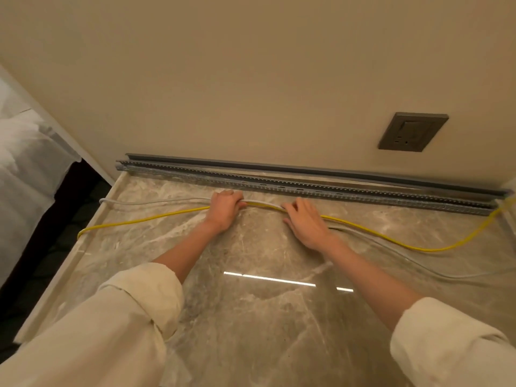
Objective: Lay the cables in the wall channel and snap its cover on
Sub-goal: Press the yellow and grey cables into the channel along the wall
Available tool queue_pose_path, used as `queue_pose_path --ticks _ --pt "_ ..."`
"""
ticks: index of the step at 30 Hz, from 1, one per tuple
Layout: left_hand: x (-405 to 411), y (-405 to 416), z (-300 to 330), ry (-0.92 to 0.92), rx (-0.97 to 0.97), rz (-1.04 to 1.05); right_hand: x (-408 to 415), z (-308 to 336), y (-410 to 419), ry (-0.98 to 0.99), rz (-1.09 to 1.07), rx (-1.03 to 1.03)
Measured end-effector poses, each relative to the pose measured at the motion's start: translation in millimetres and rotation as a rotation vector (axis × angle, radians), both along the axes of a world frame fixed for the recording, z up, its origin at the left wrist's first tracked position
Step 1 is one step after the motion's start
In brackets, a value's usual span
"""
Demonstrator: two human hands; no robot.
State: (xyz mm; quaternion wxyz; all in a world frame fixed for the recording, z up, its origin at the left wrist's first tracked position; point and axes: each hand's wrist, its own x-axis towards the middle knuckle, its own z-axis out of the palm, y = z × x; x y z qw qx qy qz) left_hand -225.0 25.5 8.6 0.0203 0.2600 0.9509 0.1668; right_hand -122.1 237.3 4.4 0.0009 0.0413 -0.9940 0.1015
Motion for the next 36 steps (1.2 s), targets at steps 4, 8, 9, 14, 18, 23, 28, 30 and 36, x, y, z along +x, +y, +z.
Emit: queue_pose_path --ticks 4,8,9,14,18,23,28,30,36 --pt "6 -10 5 -0.037 0.066 0.024 -22 -3 -28 -0.018 0.035 0.072" --pt "14 -32 2 0.195 0.158 0.391 -29 -8 -21 0.002 0.118 0.130" --pt "14 -39 4 0.253 0.223 0.617 -30 -8 -20 0.008 0.127 0.136" --pt "-4 -88 19 0.004 0.628 1.539 -30 -10 -20 0.024 0.134 0.168" --pt "-24 -116 25 -0.270 0.962 1.677 -30 -9 -20 0.015 0.133 0.179" --pt "-52 -125 36 -0.312 1.243 1.510 -31 -8 -20 0.005 0.174 0.220" --pt "-83 -125 48 -0.338 1.360 1.340 -43 2 -19 -0.060 0.178 0.271" --pt "-96 -123 54 -0.316 1.242 1.298 -50 5 -18 -0.098 0.150 0.271" --pt "-105 -110 47 -0.333 0.807 1.239 -58 7 -9 -0.158 0.207 0.313"
